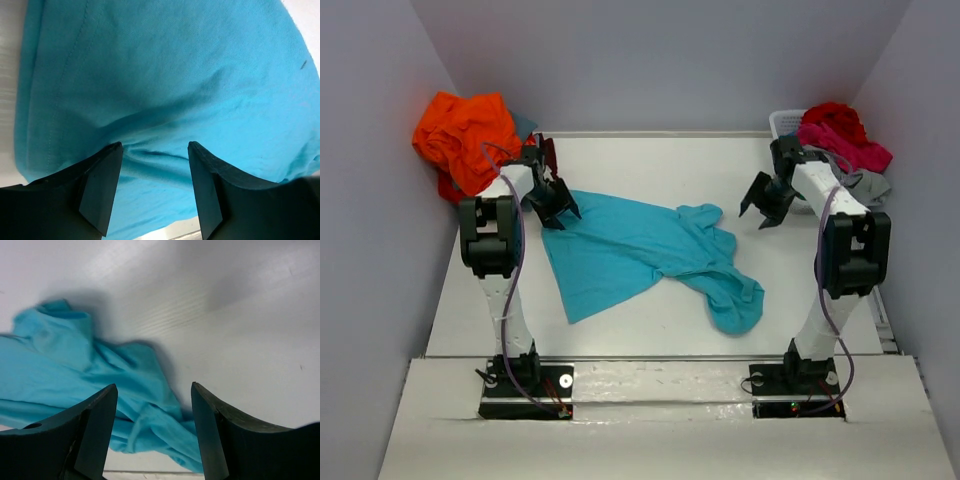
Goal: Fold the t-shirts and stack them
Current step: Flatten out the crumpled T-shirt at the center of the board.
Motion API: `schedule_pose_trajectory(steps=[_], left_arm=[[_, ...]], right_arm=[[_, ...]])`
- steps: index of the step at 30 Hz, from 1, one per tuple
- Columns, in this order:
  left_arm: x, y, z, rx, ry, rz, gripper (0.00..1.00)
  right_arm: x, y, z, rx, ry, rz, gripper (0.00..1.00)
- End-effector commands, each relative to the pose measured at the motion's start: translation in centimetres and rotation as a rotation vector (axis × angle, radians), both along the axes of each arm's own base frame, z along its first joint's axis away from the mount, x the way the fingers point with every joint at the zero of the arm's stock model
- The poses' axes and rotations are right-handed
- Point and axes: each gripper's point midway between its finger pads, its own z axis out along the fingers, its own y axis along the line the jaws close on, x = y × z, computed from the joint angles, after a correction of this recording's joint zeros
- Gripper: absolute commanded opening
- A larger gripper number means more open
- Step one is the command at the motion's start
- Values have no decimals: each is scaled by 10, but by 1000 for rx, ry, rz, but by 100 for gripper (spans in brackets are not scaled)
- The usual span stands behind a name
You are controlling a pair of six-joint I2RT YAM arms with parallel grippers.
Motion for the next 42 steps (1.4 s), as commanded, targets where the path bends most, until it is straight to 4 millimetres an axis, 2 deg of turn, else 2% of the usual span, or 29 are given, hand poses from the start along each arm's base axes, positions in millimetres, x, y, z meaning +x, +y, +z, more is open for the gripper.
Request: schedule_pose_trajectory(steps=[1,2,3,5,6,7,8,10,15,19,29,36,39,42], left_arm=[[-11,0,11,37,-5,-27,68],[-12,0,10,38,-1,-30,68],[-14,-4,9,38,4,-44,68],[-14,-4,6,39,8,-49,68],[-14,-4,7,39,8,-50,68],[-15,-4,5,39,13,-50,68],[-16,-7,4,41,14,-59,68],[-14,-7,4,42,15,-60,68],[-11,-6,2,48,16,-62,68],[-9,-6,1,48,19,-62,68],[-7,-6,-2,48,24,-65,68],[-6,-7,-1,47,22,-65,68],[-6,-6,-1,49,22,-66,68],[-8,-6,-3,50,28,-68,68]], right_arm=[[72,22,49,16,-206,102,66],[77,27,46,19,-197,113,66],[83,29,33,27,-169,121,66],[95,45,34,49,-189,148,66],[99,47,40,59,-207,150,66],[99,58,30,78,-177,168,66],[104,67,36,84,-191,186,66],[103,74,22,89,-146,202,66],[102,91,11,106,-128,229,66],[97,94,3,97,-94,236,66],[77,63,0,-55,-29,153,67],[73,76,-24,20,-5,160,66],[77,82,-26,46,-17,169,65],[84,84,-28,53,-30,180,56]])
